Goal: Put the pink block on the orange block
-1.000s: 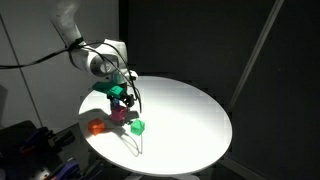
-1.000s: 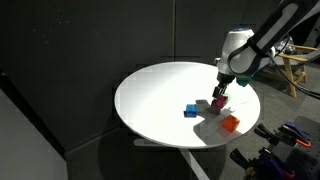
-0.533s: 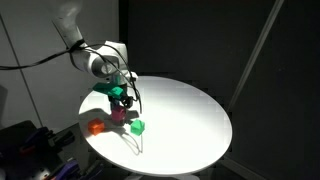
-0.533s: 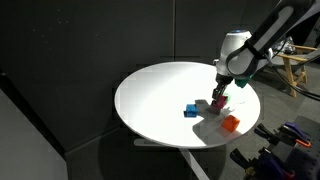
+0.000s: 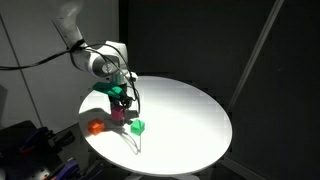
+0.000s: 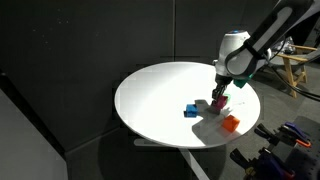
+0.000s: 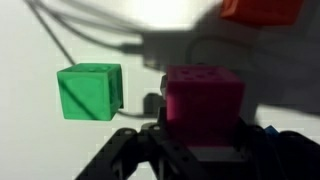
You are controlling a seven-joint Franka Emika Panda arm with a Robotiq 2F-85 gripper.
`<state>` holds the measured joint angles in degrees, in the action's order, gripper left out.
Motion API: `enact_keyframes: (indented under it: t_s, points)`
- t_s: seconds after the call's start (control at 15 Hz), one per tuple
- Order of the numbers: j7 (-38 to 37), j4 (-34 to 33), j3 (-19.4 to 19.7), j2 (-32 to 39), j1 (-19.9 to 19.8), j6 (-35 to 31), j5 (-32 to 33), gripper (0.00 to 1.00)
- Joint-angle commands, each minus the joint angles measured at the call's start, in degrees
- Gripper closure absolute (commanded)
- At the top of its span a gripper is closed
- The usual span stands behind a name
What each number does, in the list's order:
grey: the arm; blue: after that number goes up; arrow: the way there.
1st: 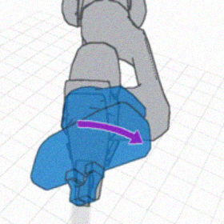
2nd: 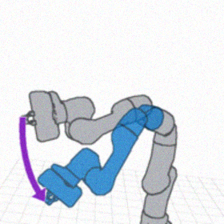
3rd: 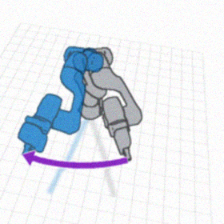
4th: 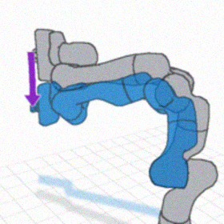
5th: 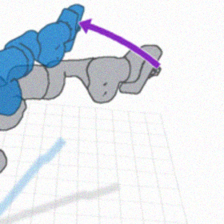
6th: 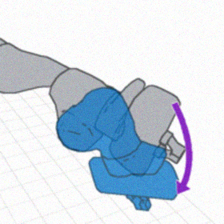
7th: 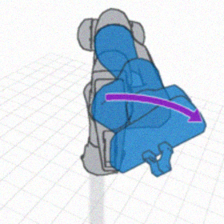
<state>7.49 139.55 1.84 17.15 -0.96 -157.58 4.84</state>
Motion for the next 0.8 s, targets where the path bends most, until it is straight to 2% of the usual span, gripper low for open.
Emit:
enact_keyframes:
  t_s: [0.0, 0.73]
  points:
    - [-3.84, 0.08, 1.31, -2.30, 1.50, 3.38, 2.55, 0.68]
    - [-8.27, 2.71, 1.12, -10.78, 2.25, 11.22, 6.14, 0.68]
